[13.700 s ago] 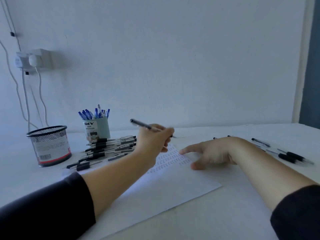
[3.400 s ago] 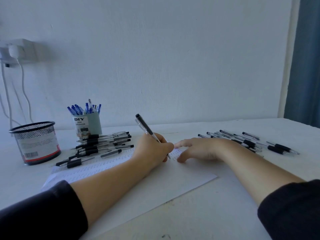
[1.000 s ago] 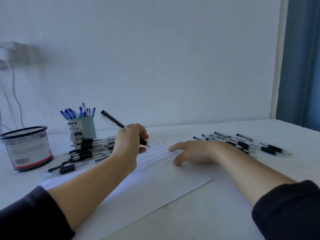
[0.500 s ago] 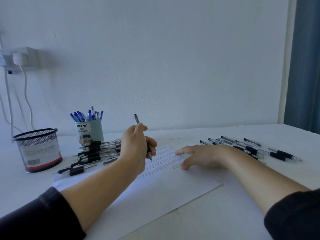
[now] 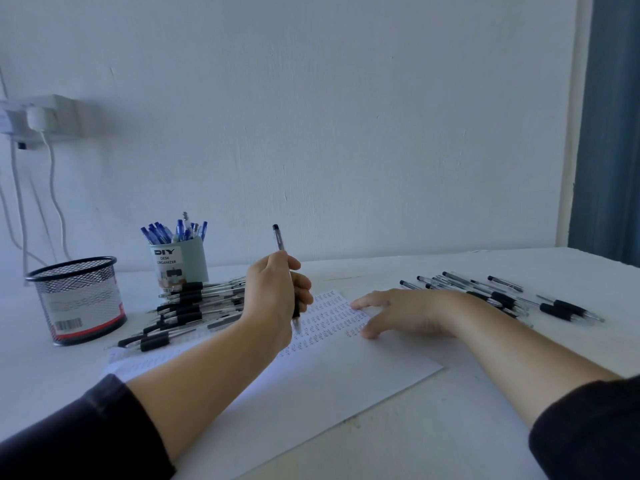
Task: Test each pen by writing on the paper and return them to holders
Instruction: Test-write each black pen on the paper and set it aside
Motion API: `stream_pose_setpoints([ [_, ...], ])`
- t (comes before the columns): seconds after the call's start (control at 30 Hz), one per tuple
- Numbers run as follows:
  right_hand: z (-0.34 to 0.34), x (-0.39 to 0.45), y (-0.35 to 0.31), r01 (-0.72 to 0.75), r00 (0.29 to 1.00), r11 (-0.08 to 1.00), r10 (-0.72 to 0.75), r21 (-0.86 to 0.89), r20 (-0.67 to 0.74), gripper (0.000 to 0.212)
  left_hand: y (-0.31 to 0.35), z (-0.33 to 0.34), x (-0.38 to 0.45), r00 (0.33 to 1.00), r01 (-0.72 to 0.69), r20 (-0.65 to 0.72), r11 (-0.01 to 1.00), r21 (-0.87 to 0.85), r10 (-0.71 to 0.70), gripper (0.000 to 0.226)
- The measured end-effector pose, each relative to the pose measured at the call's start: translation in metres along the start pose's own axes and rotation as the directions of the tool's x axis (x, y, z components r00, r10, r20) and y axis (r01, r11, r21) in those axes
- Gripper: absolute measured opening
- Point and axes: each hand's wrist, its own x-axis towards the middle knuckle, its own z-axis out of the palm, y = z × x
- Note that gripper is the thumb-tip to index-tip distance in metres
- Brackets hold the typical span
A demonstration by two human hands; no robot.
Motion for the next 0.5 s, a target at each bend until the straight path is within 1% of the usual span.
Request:
stream_pose_setpoints([
  [0.1,0.001,0.000,0.002,-0.001,0.999,0.999,0.003,0.035,-0.050,0.051,-0.004,0.000,0.002,0.999,-0.022,-0.041,0.997,0.071,0.025,0.024],
  [0.17,0.002,0.001,0.002,0.023,0.995,0.999,-0.020,0.033,-0.103,0.042,-0.004,-0.001,0.003,0.998,-0.047,-0.047,0.995,0.085,0.051,0.026],
  [0.23,0.002,0.003,0.000,0.082,0.979,0.997,-0.078,0.013,-0.191,0.031,-0.004,-0.001,0.004,0.997,-0.066,-0.043,0.996,0.058,0.069,0.023],
  [0.27,0.003,0.004,-0.003,0.122,0.964,0.992,-0.114,0.016,-0.239,0.030,-0.004,-0.001,0.004,0.996,-0.071,-0.047,0.996,0.045,0.073,0.020],
  [0.37,0.007,0.003,-0.016,0.258,0.903,0.964,-0.217,0.066,-0.370,0.033,-0.004,0.000,0.002,0.994,-0.097,-0.052,0.995,-0.002,0.097,0.014],
  [0.43,0.012,0.004,-0.024,0.338,0.870,0.936,-0.268,0.103,-0.414,0.029,-0.003,0.002,-0.001,0.995,-0.093,-0.045,0.994,-0.064,0.091,0.012],
  [0.5,0.016,0.005,-0.029,0.384,0.852,0.917,-0.310,0.102,-0.422,0.022,-0.002,0.004,-0.003,0.998,-0.061,-0.034,0.991,-0.122,0.057,0.011],
])
